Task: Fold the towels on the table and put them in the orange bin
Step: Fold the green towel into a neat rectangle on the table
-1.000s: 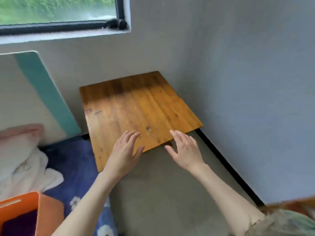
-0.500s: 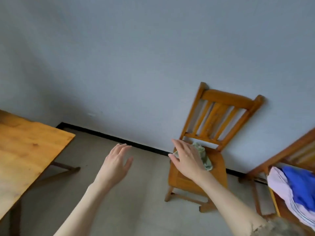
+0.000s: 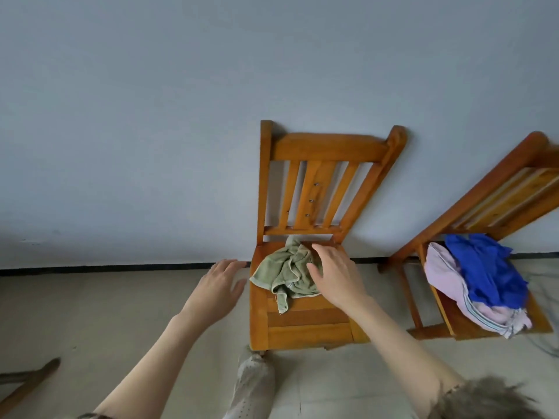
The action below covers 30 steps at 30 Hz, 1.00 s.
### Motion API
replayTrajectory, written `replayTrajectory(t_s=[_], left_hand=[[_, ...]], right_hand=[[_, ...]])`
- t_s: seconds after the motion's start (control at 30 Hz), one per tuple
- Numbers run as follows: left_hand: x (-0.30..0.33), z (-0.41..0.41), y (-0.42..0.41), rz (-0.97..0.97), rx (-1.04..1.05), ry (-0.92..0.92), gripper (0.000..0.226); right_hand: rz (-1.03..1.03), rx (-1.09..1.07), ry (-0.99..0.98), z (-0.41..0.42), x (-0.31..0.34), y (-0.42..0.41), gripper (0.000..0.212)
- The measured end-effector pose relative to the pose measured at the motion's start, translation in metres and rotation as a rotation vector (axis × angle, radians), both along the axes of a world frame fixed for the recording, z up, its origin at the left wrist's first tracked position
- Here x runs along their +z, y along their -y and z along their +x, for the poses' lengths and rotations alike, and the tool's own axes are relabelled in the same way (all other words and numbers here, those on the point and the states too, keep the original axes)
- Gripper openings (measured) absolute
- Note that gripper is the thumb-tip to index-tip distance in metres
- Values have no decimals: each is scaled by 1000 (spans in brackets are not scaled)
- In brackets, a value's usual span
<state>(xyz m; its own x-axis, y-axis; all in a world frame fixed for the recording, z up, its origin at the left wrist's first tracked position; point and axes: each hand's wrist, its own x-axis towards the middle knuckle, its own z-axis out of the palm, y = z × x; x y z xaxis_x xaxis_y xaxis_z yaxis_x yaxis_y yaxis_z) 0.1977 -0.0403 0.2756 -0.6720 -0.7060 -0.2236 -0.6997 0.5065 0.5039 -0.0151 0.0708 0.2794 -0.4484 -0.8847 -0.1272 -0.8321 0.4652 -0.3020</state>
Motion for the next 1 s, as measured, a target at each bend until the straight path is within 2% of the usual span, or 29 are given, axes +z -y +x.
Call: replayTrajectory(t_s=[0.17,0.33,0.43,0.67,0.9,0.93,1.0], left_hand=[[-62,-33,51,87,-54,144,42],[-121,-66,66,194,-125,226,42],[-156,-85,74,224,-100,224,41],[-229,-105,65,294,-67,222,39],[-242,-105,60,318,-69,248,38],[-241,-109,62,316,-74,253,39],[-238,-122,65,312,-93,244,40]], right_hand=[[146,-137,155,-39,-71,48,40],[207,-215,182,-65,-134,78,28],[270,-248,218,-74,-176,91,34],[336,-234,101,-64,-277,120,48],[284,-426,246,-64,-297,127,24],[249,-441,291,-66,-293,123,22],[112,-478,502,-69,-282,111,17]])
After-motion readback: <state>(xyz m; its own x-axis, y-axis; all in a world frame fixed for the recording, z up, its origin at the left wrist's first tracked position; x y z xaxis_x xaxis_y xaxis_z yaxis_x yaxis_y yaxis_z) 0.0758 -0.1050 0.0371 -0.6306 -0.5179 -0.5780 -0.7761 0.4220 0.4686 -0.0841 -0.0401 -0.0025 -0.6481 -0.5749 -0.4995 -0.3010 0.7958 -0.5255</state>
